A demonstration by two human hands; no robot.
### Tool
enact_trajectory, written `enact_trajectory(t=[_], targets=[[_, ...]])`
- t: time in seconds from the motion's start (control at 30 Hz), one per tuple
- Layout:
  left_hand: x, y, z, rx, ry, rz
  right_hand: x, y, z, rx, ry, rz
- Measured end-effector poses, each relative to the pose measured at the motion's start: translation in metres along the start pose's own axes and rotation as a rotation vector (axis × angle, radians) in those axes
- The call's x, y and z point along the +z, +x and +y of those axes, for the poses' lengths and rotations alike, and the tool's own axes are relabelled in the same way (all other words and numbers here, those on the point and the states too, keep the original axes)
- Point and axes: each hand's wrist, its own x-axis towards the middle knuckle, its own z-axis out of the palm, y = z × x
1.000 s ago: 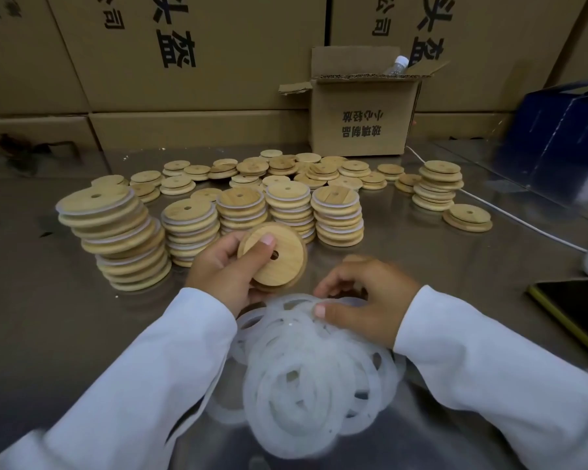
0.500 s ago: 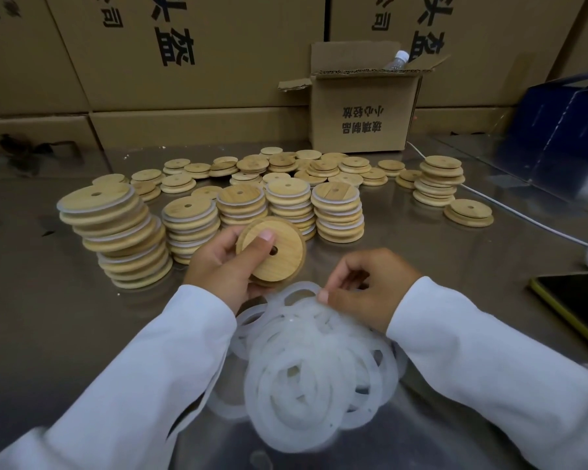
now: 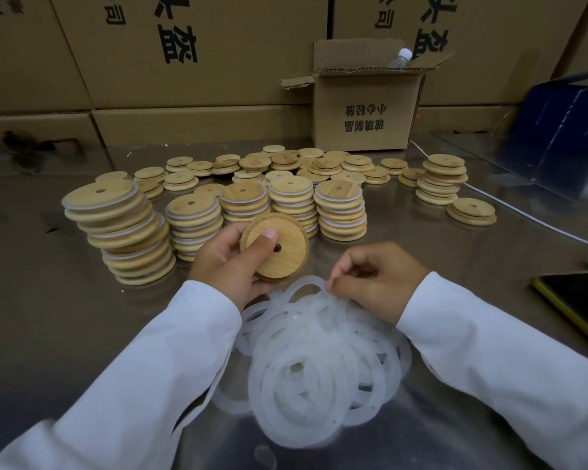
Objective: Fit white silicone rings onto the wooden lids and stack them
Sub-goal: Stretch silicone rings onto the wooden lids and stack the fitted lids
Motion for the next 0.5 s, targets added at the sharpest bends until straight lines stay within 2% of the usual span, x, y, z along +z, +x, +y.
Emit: enact_trajectory(t=[0.2, 0.3, 0.4, 0.5], targets=[[0.002, 0.000, 0.001, 0.004, -0.005, -0.014, 0.013, 0.001, 0.008, -0.034, -0.052, 0.062], [0.002, 0.000, 0.001, -0.001, -0.021, 0.011, 0.012, 0.001, 0.006, -0.125, -0.049, 0.171], [0.003, 0.000, 0.002, -0.035, -0.051, 0.079, 0.003, 0.000, 0.000, -0.284, 0.077, 0.335], [0.005, 0.000, 0.004, -0.095, -0.080, 0.089, -0.005, -0.003, -0.009, -0.433, 0.247, 0.342]])
